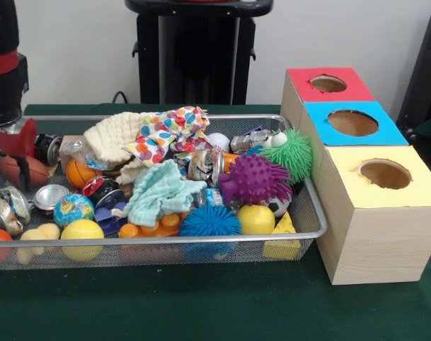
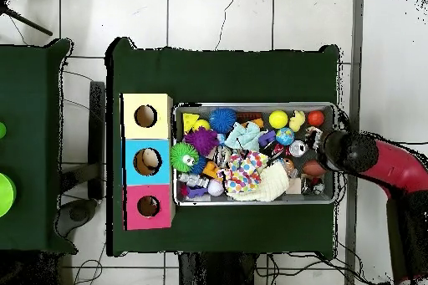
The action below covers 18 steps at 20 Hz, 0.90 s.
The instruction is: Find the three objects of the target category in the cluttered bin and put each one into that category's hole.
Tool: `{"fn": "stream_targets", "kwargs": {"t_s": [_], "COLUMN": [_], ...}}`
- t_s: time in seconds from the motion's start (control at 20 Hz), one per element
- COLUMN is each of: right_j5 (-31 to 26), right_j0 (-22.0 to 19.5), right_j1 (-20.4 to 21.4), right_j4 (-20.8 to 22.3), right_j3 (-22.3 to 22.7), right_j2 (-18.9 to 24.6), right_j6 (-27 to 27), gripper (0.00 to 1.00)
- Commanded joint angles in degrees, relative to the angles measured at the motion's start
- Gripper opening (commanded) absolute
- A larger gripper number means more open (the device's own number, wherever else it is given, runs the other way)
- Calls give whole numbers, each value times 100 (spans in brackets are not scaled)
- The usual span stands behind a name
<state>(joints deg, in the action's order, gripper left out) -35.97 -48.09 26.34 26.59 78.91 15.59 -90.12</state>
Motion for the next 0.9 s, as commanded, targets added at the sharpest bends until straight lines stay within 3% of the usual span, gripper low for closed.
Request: {"fn": "stream_targets", "kwargs": {"t_s": [0.05,0.9], "right_j5": [128,424], "right_j0": [156,23], "right_j1": [-203,-1032], "right_j4": [109,93], "right_j3": [669,188], "right_j2": [268,564], "right_j6": [77,255], "gripper": [100,100]}}
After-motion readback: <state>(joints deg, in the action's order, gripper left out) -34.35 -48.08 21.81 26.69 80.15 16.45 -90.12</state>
